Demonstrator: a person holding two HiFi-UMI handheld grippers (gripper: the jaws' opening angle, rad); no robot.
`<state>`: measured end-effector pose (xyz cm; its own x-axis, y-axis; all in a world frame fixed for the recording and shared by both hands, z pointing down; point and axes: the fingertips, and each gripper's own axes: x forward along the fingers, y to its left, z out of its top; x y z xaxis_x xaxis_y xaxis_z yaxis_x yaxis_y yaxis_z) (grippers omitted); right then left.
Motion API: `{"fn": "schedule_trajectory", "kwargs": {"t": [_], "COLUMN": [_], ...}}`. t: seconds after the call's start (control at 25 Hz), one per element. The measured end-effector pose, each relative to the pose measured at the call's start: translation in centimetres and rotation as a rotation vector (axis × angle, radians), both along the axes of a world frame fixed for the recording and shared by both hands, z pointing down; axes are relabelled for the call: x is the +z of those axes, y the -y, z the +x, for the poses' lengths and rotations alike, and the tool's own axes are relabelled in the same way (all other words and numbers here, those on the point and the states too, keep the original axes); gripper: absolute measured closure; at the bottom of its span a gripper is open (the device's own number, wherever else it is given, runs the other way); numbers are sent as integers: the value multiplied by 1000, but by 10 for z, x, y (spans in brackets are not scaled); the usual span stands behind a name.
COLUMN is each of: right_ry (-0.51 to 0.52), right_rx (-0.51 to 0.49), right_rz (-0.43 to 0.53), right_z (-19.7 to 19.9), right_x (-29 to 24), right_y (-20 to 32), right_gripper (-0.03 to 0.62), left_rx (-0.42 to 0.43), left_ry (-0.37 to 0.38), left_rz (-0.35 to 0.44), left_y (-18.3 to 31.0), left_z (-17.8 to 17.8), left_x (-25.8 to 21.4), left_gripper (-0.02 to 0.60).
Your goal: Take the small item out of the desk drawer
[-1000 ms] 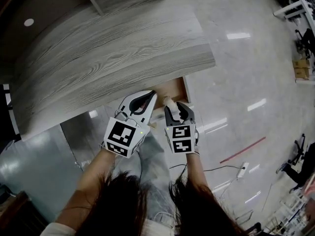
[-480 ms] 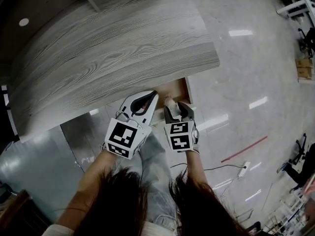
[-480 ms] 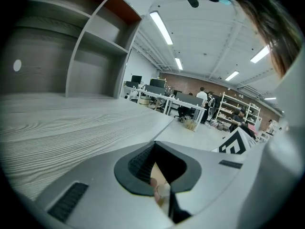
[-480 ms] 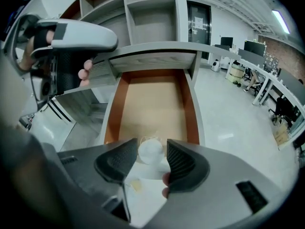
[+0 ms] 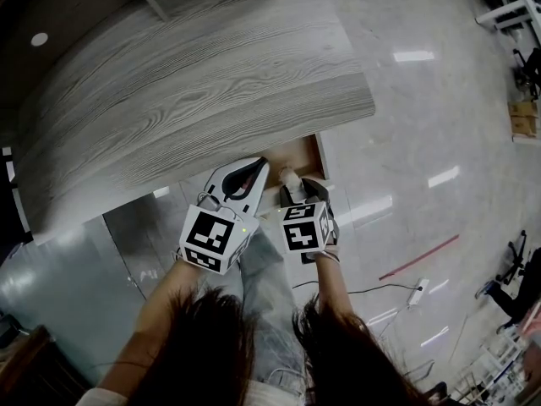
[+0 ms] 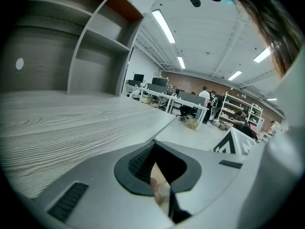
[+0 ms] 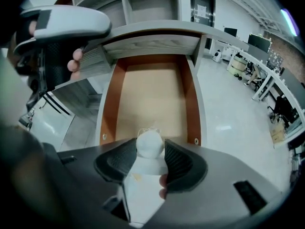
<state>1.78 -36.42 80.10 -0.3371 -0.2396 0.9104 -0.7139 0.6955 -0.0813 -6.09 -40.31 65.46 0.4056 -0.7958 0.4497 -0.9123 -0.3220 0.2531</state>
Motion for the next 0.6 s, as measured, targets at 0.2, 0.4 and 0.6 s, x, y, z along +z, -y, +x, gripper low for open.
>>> {"fn": "schedule_trajectory", "kwargs": {"t": [0.2,0.4,0.6], "right_ry": [-32,-65,-52], "right_rx": [3,-20,-25], "right_rz": [-24,-51,-46], "right_z": [0,-2,-1], "right_x": [4,6,3], "right_y": [0,-1,-1], "right_gripper": [404,413,431], "left_rx": [-9,-21,-26], "left_ry": [-2,-7,-5], "left_rz": [-10,-21,-19], "left_y": [1,0,-4], "left_z": [-2,-4,-7], "left_x": [2,4,-1], "left_gripper": [569,569,569]}}
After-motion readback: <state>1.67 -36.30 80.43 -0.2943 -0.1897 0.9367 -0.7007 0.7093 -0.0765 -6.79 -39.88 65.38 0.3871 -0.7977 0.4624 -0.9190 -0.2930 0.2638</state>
